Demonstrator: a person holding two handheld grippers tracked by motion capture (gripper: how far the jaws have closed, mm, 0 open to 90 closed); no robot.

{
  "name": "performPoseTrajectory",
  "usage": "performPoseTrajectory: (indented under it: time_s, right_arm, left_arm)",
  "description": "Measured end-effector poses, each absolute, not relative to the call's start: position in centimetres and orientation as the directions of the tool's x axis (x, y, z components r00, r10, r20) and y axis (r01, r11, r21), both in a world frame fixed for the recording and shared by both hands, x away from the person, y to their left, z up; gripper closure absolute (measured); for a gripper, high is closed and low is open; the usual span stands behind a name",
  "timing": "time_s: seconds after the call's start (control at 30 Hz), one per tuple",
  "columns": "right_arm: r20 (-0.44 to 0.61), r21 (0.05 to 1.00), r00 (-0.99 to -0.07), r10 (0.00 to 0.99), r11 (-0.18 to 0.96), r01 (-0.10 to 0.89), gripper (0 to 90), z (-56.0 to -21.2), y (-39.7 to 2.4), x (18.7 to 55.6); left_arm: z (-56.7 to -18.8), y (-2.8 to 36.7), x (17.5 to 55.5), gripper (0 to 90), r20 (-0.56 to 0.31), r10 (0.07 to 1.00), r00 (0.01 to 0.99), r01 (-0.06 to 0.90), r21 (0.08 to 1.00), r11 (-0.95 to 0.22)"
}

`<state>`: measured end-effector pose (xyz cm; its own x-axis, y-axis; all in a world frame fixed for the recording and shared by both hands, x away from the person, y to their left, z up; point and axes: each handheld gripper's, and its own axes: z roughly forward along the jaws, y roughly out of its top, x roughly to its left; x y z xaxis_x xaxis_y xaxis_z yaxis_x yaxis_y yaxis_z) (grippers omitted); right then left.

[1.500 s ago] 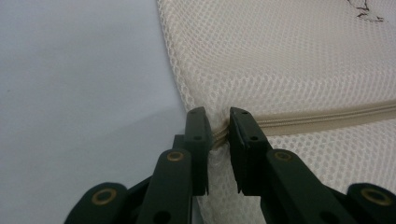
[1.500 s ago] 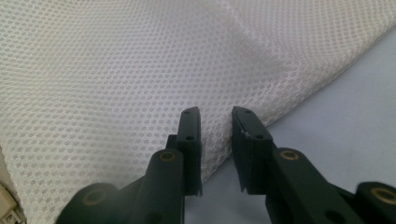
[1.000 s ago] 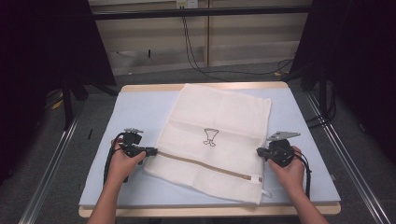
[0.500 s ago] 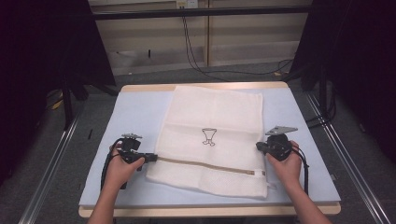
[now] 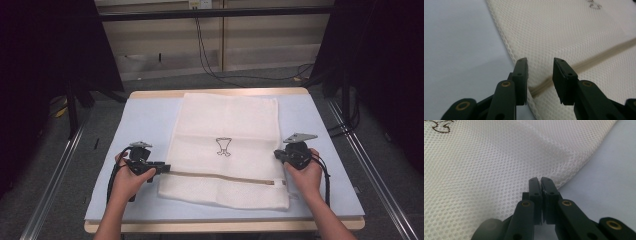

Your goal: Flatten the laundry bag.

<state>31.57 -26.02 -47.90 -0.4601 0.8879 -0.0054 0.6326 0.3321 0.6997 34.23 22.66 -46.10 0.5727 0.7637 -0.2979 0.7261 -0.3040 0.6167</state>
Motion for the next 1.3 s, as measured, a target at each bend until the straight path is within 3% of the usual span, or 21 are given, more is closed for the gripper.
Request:
performPoseTrajectory:
  time_s: [0.2,0.37,0.47,0.57,0.63,1.3]
  right_arm:
    - [-0.022,0.704,-0.463,0.886,0.343,0.622,85.8,-48.0,-25.8,31.4]
    - [-0.018,0.71,-0.46,0.888,0.335,0.619,84.5,-48.1,-25.9,31.3]
    - [-0.018,0.711,-0.462,0.887,0.336,0.618,84.3,-48.1,-26.0,31.2]
    - [-0.015,0.711,-0.462,0.887,0.334,0.619,84.4,-48.1,-26.0,31.3]
    - [-0.004,0.713,-0.456,0.89,0.322,0.623,85.2,-48.1,-26.0,31.3]
    - [0.004,0.718,-0.476,0.88,0.329,0.614,86.7,-48.1,-25.8,31.7]
  left_arm:
    - [-46.8,22.7,35.4,59.7,-0.274,0.81,0.518,0.724,0.645,-0.245]
    - [-47.7,22.4,36.1,59.5,-0.306,0.81,0.5,0.74,0.637,-0.216]
    - [-47.7,22.5,36.3,67.7,-0.296,0.812,0.502,0.742,0.63,-0.229]
    - [-47.7,22.2,36.2,82.6,-0.291,0.808,0.513,0.743,0.621,-0.249]
    - [-47.4,22.1,36.1,86.5,-0.301,0.807,0.508,0.757,0.603,-0.252]
    - [-46.9,22.8,34.4,86.9,-0.333,0.804,0.494,0.785,0.568,-0.247]
